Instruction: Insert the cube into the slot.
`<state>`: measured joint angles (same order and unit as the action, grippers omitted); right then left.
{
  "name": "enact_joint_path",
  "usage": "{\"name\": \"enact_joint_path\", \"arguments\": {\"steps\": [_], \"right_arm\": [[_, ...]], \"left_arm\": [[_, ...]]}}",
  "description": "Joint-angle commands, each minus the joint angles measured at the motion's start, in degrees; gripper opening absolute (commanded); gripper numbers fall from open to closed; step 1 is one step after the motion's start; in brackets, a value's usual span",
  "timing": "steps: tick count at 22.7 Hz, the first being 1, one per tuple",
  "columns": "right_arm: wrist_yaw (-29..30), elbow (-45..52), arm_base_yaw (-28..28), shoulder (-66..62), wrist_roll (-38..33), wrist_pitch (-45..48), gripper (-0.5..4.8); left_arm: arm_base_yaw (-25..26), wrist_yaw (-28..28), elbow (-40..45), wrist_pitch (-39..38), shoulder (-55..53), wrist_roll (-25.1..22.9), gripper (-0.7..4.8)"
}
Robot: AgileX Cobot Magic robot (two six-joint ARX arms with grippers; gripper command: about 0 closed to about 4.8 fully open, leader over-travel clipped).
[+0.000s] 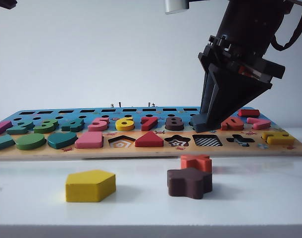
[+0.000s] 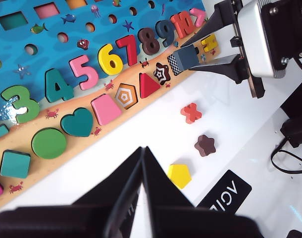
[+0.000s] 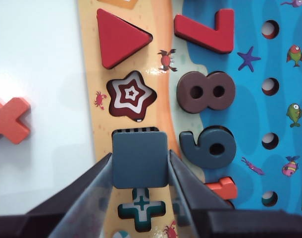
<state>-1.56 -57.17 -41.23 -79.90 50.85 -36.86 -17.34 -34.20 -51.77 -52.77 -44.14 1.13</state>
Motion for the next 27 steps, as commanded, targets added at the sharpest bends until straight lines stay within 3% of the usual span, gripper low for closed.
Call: {"name": "enact_joint_path", "arguments": {"steps": [1, 27], "right_arm": [[-0.09, -0.11, -0.07, -0.31, 0.24, 0.59, 1.51], [-2.12, 0.44, 0.17, -2.29, 0.26, 2.10, 1.51]], "left_arm": [[0.02, -0.31, -0.22, 0.59, 0.07, -0.24, 0.17], [0.02, -0.28, -0.22, 0.59, 0.07, -0.24, 0.17]]}}
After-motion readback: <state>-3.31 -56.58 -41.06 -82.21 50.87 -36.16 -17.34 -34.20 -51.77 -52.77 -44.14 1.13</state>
